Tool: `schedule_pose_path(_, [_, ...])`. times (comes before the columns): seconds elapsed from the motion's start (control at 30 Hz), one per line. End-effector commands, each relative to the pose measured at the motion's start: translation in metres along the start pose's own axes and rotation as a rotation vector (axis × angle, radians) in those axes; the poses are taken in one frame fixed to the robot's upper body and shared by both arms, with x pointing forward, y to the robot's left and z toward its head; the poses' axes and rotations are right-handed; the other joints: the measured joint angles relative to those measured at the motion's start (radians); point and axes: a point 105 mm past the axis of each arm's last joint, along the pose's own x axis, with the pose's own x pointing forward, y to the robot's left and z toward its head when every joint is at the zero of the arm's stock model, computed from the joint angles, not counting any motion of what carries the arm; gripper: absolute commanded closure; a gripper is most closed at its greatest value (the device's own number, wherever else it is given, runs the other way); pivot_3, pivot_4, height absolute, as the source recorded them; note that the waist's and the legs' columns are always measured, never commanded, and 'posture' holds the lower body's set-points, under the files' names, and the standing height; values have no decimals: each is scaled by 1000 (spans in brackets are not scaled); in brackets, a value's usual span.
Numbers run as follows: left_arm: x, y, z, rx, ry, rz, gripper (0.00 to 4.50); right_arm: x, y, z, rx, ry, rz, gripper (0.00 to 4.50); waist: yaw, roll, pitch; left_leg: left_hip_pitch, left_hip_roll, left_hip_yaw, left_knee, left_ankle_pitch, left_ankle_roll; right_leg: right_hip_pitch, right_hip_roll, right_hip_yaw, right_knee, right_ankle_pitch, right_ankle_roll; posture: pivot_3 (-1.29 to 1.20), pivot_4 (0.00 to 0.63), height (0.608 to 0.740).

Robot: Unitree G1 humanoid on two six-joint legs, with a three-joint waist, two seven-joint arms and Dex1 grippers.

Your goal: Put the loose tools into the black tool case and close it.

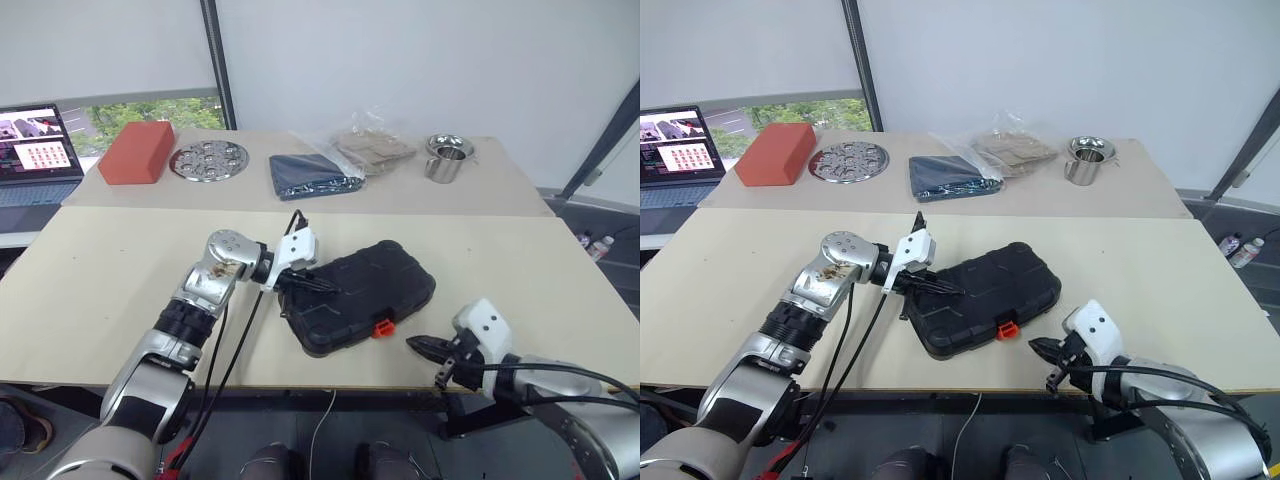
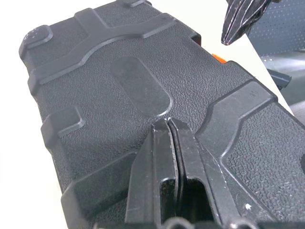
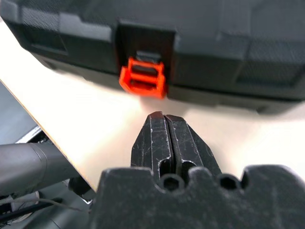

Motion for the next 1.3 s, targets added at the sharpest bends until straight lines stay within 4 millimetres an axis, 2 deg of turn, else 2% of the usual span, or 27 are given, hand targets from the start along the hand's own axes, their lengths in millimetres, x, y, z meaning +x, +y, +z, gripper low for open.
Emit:
schedule_pose_path(0.03, [13, -11, -24, -8, 100, -52, 4416, 11, 5, -6, -27, 14, 36, 4500, 1, 1, -1, 0, 0, 0, 0, 0, 0, 0, 0, 0, 0, 0, 0, 0, 150, 734])
schedule_pose_path(0.23, [20, -11, -23, 52, 127, -81, 4416, 36, 2, -2, -30, -22, 40, 4500, 0, 2, -4, 0, 0, 0, 0, -1, 1, 1, 0, 0, -1, 0, 0, 0, 150, 734])
schedule_pose_path(0.3, [21, -12, -28, 81, 161, -86, 4416, 41, 0, 11, -40, -69, 41, 4500, -1, 2, -4, 0, 0, 0, 0, -1, 1, 0, 0, 0, -1, 0, 0, 0, 150, 734])
schedule_pose_path(0.4, [22, -10, -38, 141, 204, -75, 4416, 40, -1, 32, -78, -147, 46, 4500, 0, 2, -4, 0, 0, 0, 0, -1, 1, 0, 0, 0, -1, 1, -1, 0, 150, 734])
schedule_pose_path(0.47, [22, -7, -47, 194, 249, -55, 4416, 32, -5, 48, -73, -198, 40, 4500, 0, 2, -4, 0, 0, 0, 0, -1, 1, 0, 0, 0, -2, 3, -5, 0, 150, 734])
schedule_pose_path(0.57, [21, -9, -55, 196, 264, -67, 4416, 22, -9, 68, -79, -258, 32, 4500, -2, 2, -4, 1, 0, 0, 0, -2, 4, 1, -1, 0, -3, 4, -2, 0, 150, 734])
schedule_pose_path(0.77, [23, -14, -59, 195, 257, -100, 4416, 26, -12, 74, -98, -259, 23, 4500, -9, 6, -8, 4, 2, 1, 0, -5, 3, 1, -1, 0, -3, 6, -1, 0, 150, 734])
schedule_pose_path(0.9, [24, -13, -56, 171, 230, -88, 4416, 33, -16, 63, -111, -206, 10, 4500, -3, 4, -16, 4, 2, 0, -2, -4, 6, 0, 0, -1, -3, 4, -2, 0, 150, 734])
schedule_pose_path(0.97, [20, -8, -52, 121, 203, -49, 4416, 27, -18, 64, -99, -207, 10, 4500, -1, 4, -18, 4, 2, 1, -2, -4, 4, 1, 0, -1, -3, 3, -5, 0, 150, 734])
schedule_pose_path(1.03, [10, -5, -47, 42, 153, -26, 4500, 14, -18, 66, -79, -222, 24, 3918, -1, 4, -18, 4, 1, 1, -2, -3, 2, 2, 0, -1, -3, 4, -6, 0, 150, 734])
schedule_pose_path(1.1, [-7, 0, -41, -71, 93, 19, 3962, -4, -18, 64, -67, -217, 53, 3476, -3, 4, -18, 2, 1, 2, -2, -4, 2, 1, 0, -1, -3, 3, -5, 0, 150, 734])
schedule_pose_path(1.17, [-21, 0, -38, -134, 57, 38, 3397, -16, -18, 61, -71, -205, 71, 2757, -10, 4, -17, 2, 1, 2, -2, -5, 2, 1, 0, 0, -3, 3, -5, 0, 150, 734])
schedule_pose_path(1.23, [-61, -4, -33, -228, 5, 84, 2785, -44, -25, 57, -76, -177, 85, 2135, -16, 4, -17, 3, 1, 2, -3, -6, 0, 0, 1, 0, -3, 1, -4, 0, 150, 734])
schedule_pose_path(1.27, [-90, -11, -26, -280, -32, 98, 2411, -61, -31, 58, -80, -166, 94, 1738, -18, 4, -17, 2, 2, 2, -3, -7, -1, -1, 1, 0, -3, -1, -2, 0, 150, 734])
schedule_pose_path(1.3, [-107, -18, -20, -309, -54, 100, 2054, -73, -35, 61, -84, -162, 102, 1361, -23, 4, -15, 2, 2, 2, -4, -6, -1, -1, 1, 0, -2, -2, -2, 0, 150, 734])
